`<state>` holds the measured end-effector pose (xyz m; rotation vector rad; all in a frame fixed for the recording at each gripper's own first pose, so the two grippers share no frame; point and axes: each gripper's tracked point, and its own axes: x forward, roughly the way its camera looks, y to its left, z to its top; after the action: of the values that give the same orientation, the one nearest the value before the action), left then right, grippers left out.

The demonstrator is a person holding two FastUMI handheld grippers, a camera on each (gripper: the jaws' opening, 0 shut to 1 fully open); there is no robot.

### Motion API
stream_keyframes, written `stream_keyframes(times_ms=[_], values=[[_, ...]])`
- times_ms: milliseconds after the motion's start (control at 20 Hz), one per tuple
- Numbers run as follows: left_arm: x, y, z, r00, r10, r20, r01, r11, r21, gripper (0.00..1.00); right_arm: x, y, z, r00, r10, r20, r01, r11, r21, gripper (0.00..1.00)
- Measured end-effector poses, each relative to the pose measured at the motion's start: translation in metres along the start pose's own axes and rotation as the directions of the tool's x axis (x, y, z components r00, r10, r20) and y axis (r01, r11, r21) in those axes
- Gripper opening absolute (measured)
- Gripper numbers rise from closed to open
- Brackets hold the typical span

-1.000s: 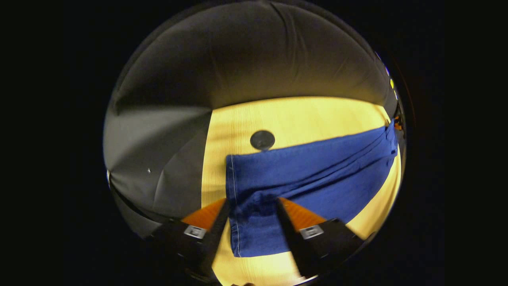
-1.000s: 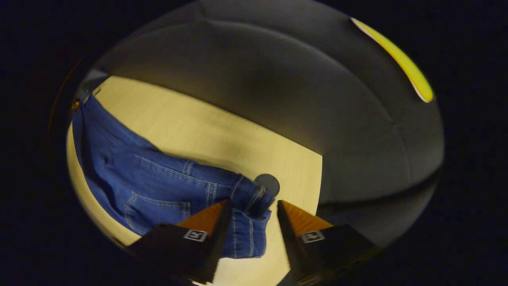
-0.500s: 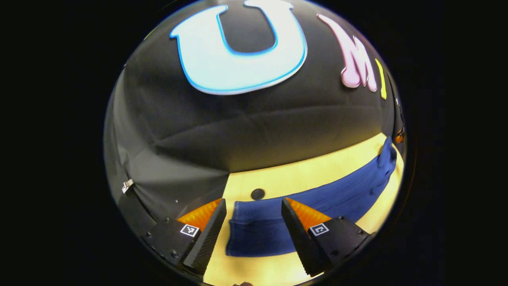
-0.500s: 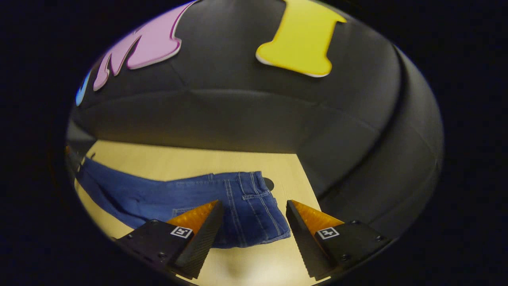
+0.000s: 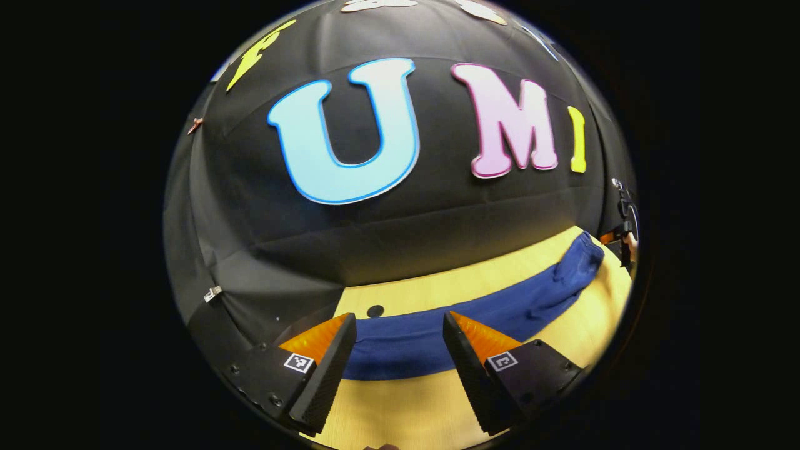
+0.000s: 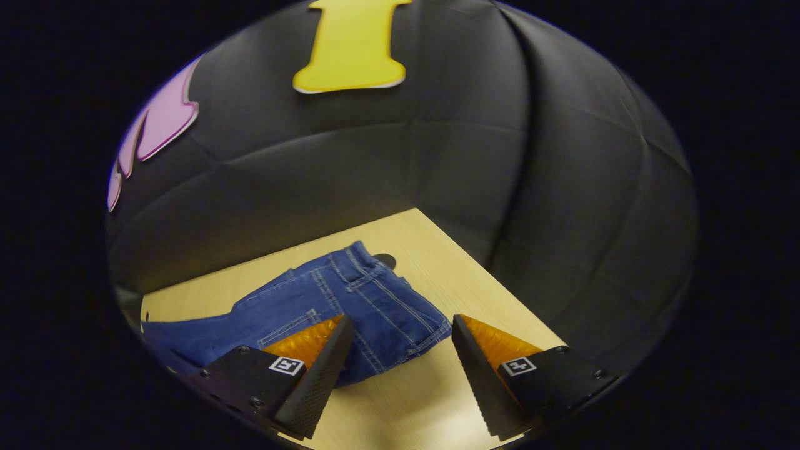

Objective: Grasp the waist and the cuffs of the jeans and fold them to make the two legs overlap; first hold the waist and fold one-third of the jeans toward the cuffs, then hold the cuffs and fold the remaining one-third in the same direction to finish folding.

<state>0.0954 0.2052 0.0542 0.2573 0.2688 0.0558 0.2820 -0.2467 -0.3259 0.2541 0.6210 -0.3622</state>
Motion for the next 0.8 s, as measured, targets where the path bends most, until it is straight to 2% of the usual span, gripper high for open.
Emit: stream_keyframes(times_ms=[150,350,500,650,750,800], values=[[-0.006,-0.025,-0.005,0.998,-0.049,-0.051,0.051,0.998,0.033,0.82,0.024,-0.020,-0.013,0.999,-0.040,-0.020,0.042,0.993,0.112,0.99],[-0.009,-0.047,-0.017,0.992,-0.083,-0.100,0.086,0.996,0.035,0.82,0.037,-0.029,-0.021,0.998,-0.044,-0.039,0.051,0.984,0.172,0.98],[-0.009,-0.060,-0.018,0.989,-0.100,-0.107,0.106,0.993,0.046,0.82,0.039,-0.028,-0.023,0.999,-0.041,-0.026,0.045,0.985,0.165,0.98],[-0.011,-0.067,-0.020,0.988,-0.110,-0.109,0.115,0.993,0.041,0.82,0.044,-0.030,-0.026,0.998,-0.056,0.014,0.054,0.993,0.106,0.98],[-0.011,-0.077,-0.022,0.987,-0.119,-0.111,0.124,0.992,0.034,0.82,0.050,-0.023,-0.028,0.998,-0.057,0.039,0.054,0.996,0.064,0.90],[-0.011,-0.080,-0.024,0.986,-0.124,-0.112,0.129,0.991,0.031,0.82,0.053,-0.015,-0.032,0.999,-0.033,0.037,0.030,0.997,0.067,0.87]])
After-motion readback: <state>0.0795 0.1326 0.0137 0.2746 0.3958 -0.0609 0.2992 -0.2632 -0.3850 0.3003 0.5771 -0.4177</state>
